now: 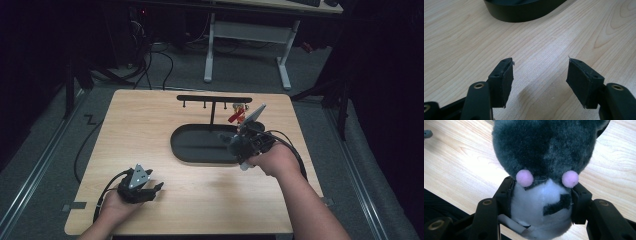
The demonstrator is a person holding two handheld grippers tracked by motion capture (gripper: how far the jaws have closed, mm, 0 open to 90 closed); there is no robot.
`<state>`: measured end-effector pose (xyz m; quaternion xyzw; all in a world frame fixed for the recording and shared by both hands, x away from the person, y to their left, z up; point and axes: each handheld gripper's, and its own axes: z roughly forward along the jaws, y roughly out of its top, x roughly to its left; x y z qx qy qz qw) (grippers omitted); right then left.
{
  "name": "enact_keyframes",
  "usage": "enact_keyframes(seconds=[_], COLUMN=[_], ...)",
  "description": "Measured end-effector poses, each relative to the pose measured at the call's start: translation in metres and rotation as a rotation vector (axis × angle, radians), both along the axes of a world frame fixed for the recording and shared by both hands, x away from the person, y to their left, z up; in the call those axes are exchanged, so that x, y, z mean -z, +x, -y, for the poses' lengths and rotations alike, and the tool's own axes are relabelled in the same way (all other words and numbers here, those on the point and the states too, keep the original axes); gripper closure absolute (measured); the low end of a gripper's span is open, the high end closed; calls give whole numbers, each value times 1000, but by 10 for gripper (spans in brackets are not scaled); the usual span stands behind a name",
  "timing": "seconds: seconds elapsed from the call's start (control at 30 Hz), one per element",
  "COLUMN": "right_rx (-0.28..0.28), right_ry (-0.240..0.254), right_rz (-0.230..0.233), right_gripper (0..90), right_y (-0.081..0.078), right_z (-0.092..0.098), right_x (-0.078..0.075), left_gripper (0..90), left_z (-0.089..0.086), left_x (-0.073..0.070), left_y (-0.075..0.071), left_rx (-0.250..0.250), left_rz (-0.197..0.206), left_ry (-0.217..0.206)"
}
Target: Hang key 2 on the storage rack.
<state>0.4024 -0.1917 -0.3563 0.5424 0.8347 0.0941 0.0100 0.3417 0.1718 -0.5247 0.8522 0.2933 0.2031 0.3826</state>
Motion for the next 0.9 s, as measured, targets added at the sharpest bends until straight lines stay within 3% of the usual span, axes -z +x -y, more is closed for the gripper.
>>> enact_keyframes(seconds=[0.9], right_rx=[-4], right_ry=[1], right_rz=[38], right_gripper=[482], right_y=[40], right_z=[-12], right_x=[-38], left_gripper=[380], left_z=[-2], left_x=[1], left_y=[2], left_rx=[-1], left_rz=[-9], left_ry=[2])
